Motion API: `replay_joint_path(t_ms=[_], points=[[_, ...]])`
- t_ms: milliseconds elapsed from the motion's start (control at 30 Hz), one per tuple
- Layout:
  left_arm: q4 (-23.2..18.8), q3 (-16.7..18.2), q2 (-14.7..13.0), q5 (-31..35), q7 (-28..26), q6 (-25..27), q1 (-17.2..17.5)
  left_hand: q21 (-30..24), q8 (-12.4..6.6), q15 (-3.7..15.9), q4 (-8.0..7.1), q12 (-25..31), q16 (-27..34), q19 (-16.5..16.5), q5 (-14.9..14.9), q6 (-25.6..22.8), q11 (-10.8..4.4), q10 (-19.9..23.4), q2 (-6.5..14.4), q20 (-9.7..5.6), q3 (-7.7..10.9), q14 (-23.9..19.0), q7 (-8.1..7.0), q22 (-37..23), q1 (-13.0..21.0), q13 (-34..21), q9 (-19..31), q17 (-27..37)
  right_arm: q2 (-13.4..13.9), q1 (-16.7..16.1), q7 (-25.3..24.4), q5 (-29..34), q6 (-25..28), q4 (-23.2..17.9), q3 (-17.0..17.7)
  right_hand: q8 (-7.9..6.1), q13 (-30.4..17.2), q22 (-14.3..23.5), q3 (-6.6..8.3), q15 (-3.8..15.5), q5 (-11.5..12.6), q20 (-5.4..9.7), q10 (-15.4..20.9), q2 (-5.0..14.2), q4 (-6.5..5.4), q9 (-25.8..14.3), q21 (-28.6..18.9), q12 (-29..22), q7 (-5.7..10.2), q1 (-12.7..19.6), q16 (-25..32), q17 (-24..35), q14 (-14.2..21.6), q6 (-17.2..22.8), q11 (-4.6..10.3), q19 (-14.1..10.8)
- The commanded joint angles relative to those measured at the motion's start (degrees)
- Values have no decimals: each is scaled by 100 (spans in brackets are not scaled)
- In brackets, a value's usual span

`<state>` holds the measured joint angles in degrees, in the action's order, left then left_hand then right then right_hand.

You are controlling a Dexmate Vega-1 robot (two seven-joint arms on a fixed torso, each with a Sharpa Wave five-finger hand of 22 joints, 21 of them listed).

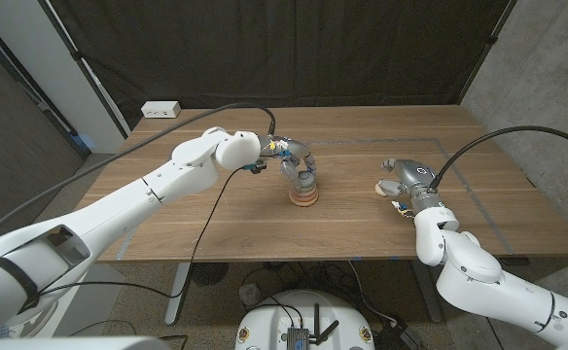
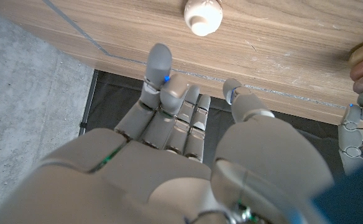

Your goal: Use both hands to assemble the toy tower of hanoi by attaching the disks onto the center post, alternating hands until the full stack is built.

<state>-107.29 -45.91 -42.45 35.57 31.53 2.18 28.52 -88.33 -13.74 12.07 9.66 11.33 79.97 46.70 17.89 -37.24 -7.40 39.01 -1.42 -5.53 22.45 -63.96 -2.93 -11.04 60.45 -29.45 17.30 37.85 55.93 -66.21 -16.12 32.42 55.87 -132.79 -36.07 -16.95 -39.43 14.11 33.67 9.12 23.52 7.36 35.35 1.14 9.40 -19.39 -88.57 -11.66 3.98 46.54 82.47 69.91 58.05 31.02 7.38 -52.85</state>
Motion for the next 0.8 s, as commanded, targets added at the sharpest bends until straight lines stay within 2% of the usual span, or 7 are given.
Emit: replay_joint_path(t_ms=[33,233,467,600,800], points=[[-19,8,-14,12,-43,18,39,-43,17,52,-19,-5,-22,11,15,62,-340,306,35,-652,-37,-40,-4,-30,-8,-130,4,13,52,-44,-65,-67,0,-41,21,-34,-25,10,35,330,27,500,67,5,-5,-19,-2,-41,-7,-52,31,6,6,29,-11,-11],[-91,30,-58,67,-33,69,57,-41,45,52,-30,-27,-30,7,5,116,-353,212,-10,-647,-76,-40,-3,-29,-41,-121,6,26,64,-33,-73,-73,-8,-52,3,-36,-32,17,38,330,29,500,76,7,-4,-18,-7,-42,-6,-55,38,10,6,36,-8,-15],[-213,9,-113,345,-5,143,67,14,168,53,-85,-87,-168,-66,-10,452,-385,-210,-159,-635,-223,52,-58,-6,-280,-120,-3,-97,63,-29,-96,-88,-26,-52,1,-34,-38,23,42,330,31,500,73,9,-4,-17,-12,-37,-6,-60,45,12,6,37,-15,-20],[-218,2,-118,397,56,112,45,54,219,53,-132,-93,-261,-124,-30,651,-340,-445,-253,-624,-338,121,-42,5,-476,-123,-15,-218,67,-21,-71,-113,-18,-62,4,-31,-42,22,44,330,33,500,70,10,-4,-16,-11,-33,-7,-64,46,10,2,31,-16,-20],[-203,10,-96,410,117,117,44,79,264,53,-134,-111,-335,-169,-48,912,-250,-740,-323,-631,-431,170,30,7,-596,-91,-36,-344,84,-2,-39,-135,-19,-61,-9,-24,-37,22,48,333,36,500,63,15,0,-17,-9,-19,-11,-63,4,-33,-40,18,-19,-18]])
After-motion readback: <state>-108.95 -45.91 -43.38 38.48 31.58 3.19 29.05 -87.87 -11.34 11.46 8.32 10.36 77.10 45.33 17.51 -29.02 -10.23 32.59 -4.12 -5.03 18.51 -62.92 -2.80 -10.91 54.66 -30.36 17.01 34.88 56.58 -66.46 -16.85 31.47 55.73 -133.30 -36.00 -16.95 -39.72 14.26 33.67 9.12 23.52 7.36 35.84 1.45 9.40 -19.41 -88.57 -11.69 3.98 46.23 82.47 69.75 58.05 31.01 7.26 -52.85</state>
